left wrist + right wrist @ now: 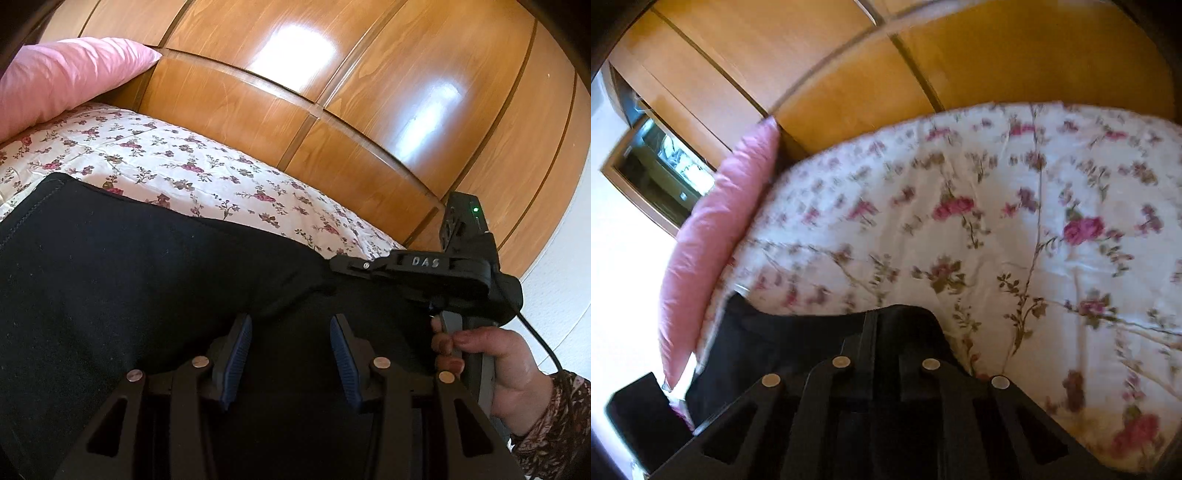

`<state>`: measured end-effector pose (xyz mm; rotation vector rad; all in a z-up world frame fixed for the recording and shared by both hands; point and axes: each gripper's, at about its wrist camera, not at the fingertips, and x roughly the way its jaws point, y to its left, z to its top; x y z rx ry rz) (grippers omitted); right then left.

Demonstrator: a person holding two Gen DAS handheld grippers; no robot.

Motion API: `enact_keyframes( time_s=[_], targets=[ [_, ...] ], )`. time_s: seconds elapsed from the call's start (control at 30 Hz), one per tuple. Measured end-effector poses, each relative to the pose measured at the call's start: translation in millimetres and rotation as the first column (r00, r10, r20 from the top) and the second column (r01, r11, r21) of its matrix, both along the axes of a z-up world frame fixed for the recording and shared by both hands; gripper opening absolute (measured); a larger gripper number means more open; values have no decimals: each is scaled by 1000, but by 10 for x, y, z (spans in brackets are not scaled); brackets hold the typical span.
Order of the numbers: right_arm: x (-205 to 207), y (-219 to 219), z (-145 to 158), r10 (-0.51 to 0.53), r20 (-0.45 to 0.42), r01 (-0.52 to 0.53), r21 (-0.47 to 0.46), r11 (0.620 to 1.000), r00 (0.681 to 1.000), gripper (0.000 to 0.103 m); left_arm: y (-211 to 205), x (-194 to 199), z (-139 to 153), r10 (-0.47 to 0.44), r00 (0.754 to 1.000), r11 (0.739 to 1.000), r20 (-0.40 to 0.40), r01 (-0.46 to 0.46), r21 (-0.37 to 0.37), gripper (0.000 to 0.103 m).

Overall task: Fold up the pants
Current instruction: 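Lay the pants flat with both tools held side by side on the fabric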

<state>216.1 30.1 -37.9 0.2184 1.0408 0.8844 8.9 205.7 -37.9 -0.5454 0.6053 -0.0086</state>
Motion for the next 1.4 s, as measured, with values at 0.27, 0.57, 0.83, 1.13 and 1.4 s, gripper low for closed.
enact_keyframes(
  time_s=[0.27, 0.57, 0.83, 1.13, 1.4],
  targets=[
    [-29, -513, 346, -96, 10, 95, 62, 994, 995, 53, -5, 10, -7, 1, 1000, 1000, -3, -1, 1, 45],
    [-904, -785, 700, 49, 415, 62, -251, 966, 908, 23, -39, 33, 13, 8, 1000, 1000, -24, -8, 25, 45],
    [-801, -1201, 247, -59, 315, 134, -221, 966, 947, 20, -342, 235, 424, -7, 998, 997, -70, 13, 80, 45],
    [-795, -1219, 220, -109, 354, 196, -219, 956, 929, 17, -726, 1050, 102, -55, 960, 959, -276, 128, 254, 42],
    [-781, -1473, 256, -194, 298, 228, -81, 970, 934, 19, -108, 883, -59, -51, 984, 995, -171, 35, -94, 19]
  ],
)
